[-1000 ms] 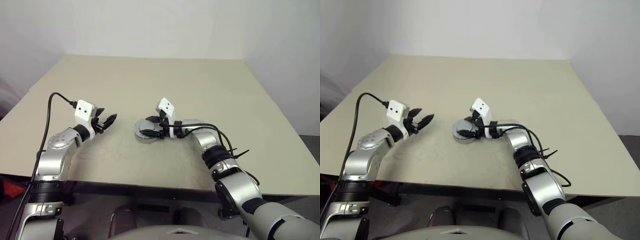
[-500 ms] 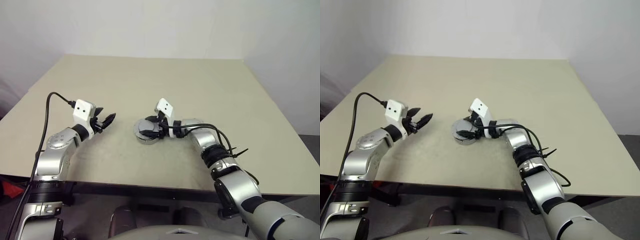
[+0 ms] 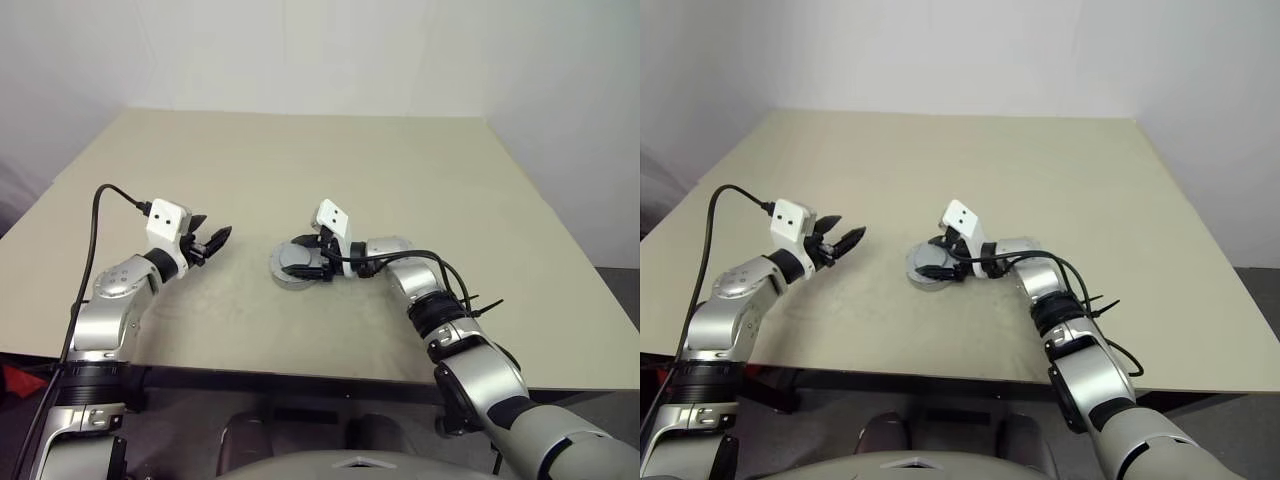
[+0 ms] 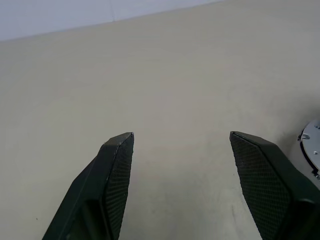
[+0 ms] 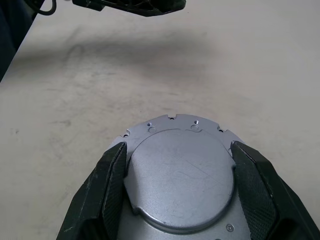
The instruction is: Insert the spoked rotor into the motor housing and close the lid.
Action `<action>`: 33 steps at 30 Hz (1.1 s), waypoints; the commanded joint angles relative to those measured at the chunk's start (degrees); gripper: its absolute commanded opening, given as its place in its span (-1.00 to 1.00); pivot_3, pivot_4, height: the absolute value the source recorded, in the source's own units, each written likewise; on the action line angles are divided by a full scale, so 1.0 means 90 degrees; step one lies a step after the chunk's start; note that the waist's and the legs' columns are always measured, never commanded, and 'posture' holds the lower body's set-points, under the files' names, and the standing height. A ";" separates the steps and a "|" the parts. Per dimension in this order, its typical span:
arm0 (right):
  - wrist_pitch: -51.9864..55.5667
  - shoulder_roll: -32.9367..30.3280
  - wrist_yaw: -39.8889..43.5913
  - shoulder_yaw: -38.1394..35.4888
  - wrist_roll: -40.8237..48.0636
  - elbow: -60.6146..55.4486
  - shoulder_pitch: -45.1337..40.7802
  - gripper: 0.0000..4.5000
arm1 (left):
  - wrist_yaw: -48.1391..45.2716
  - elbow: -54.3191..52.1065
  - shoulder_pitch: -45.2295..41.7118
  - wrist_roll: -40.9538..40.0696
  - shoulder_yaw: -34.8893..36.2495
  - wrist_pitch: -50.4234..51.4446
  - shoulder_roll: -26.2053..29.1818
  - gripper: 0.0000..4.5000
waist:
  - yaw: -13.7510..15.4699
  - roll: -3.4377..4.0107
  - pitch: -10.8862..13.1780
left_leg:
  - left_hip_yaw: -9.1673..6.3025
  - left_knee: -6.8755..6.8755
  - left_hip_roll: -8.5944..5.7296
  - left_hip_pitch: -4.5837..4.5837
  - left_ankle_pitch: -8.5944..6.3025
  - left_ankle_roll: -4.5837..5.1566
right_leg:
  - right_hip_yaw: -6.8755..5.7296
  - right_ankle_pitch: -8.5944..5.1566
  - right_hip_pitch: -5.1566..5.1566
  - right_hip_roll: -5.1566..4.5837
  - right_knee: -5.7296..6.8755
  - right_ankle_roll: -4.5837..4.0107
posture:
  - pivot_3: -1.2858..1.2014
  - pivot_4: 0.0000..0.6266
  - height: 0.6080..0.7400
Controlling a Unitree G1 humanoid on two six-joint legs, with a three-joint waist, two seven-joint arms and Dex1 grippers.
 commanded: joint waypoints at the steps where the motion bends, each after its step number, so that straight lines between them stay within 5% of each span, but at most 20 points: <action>1: -0.0089 0.0039 -0.0079 0.0059 -0.0090 0.0154 -0.0038 0.41 | 0.0010 -0.0190 -0.0089 -0.0014 0.0086 -0.0037 0.0039 0.44 | -0.0002 0.0000 0.0000 | 0.0000 0.0000 0.0000 0.0001 0.0000 0.0000 | 0.0000 0.0000 0.0001 0.0000 0.0000 0.0000 | 0.03 -1.00 1.00; 33: -0.0574 -0.0074 -0.0198 0.0296 -0.0458 0.0818 -0.0007 0.41 | 0.0047 -0.0238 -0.0040 -0.0024 0.0088 -0.0022 -0.0017 0.44 | -0.0006 0.0000 -0.0001 | 0.0000 0.0000 -0.0001 0.0007 0.0000 0.0000 | 0.0002 0.0000 0.0024 0.0000 0.0005 0.0000 | 0.03 -1.00 1.00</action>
